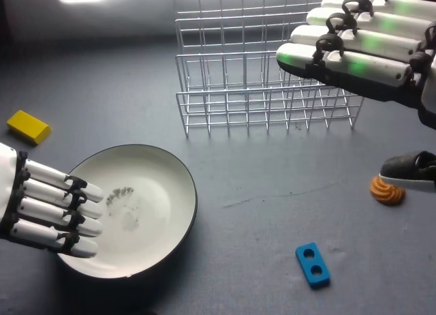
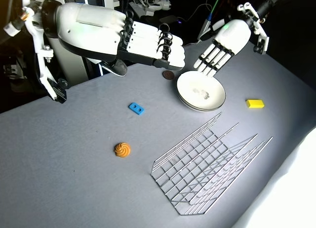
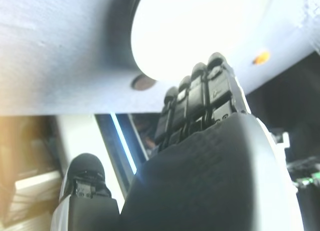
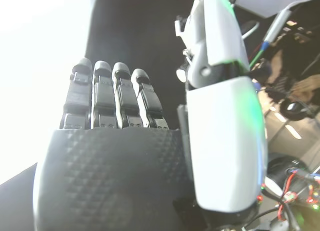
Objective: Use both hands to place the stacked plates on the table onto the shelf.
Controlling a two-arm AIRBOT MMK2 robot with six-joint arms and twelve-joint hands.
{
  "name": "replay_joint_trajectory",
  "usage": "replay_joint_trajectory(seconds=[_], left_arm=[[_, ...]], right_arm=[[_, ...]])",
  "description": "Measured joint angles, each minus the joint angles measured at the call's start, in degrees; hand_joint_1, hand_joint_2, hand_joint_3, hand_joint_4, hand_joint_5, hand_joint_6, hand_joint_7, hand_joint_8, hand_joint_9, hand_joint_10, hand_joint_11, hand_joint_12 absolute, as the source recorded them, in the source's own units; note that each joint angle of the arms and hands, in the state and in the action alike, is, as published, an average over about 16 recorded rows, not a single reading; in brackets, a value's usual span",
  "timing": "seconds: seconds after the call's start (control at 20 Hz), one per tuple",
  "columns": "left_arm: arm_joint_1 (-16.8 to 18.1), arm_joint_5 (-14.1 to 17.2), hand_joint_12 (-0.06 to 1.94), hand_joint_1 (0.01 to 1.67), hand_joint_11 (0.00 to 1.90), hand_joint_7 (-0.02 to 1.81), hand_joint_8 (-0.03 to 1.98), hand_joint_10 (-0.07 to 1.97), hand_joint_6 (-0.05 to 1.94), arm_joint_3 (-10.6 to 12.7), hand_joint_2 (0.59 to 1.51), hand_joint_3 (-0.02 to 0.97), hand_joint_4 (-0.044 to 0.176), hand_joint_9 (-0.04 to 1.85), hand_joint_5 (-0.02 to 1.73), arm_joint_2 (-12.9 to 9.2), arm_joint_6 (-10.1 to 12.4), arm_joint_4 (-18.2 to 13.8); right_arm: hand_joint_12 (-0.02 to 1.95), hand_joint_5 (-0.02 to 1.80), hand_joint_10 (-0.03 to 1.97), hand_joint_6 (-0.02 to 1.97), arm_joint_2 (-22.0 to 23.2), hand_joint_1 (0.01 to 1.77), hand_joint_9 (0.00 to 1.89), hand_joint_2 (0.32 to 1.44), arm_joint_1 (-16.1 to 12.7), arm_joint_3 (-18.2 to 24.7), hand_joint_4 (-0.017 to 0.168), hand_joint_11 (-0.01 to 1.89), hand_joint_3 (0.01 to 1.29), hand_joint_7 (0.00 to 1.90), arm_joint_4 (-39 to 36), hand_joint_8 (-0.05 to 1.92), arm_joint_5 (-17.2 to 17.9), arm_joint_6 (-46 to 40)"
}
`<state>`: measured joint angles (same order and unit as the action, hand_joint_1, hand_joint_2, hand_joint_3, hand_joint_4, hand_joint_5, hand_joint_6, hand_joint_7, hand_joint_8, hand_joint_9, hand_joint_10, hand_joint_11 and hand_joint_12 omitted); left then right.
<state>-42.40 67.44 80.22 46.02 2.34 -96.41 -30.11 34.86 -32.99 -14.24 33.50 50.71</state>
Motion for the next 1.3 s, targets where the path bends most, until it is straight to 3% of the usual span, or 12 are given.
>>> replay_joint_trajectory(seconds=[0.45,1.3], left_arm=[[-4.7,-3.8,-0.01,0.03,0.02,0.01,-0.01,0.01,0.0,2.6,1.111,0.021,0.002,0.02,0.02,3.2,-1.7,2.1],[-7.6,-6.7,-0.01,0.03,0.02,0.0,-0.01,0.0,-0.02,5.5,1.099,0.021,0.0,0.01,0.01,6.4,-2.1,3.5]], right_arm=[[-0.01,0.01,0.01,0.02,-1.0,1.14,0.01,1.03,0.6,0.0,0.006,0.02,0.01,0.02,-1.7,0.01,0.0,1.8],[-0.01,0.01,0.01,0.02,-1.5,1.09,0.02,1.08,1.1,0.0,0.007,0.02,0.01,0.02,-3.8,0.01,-0.6,4.5]])
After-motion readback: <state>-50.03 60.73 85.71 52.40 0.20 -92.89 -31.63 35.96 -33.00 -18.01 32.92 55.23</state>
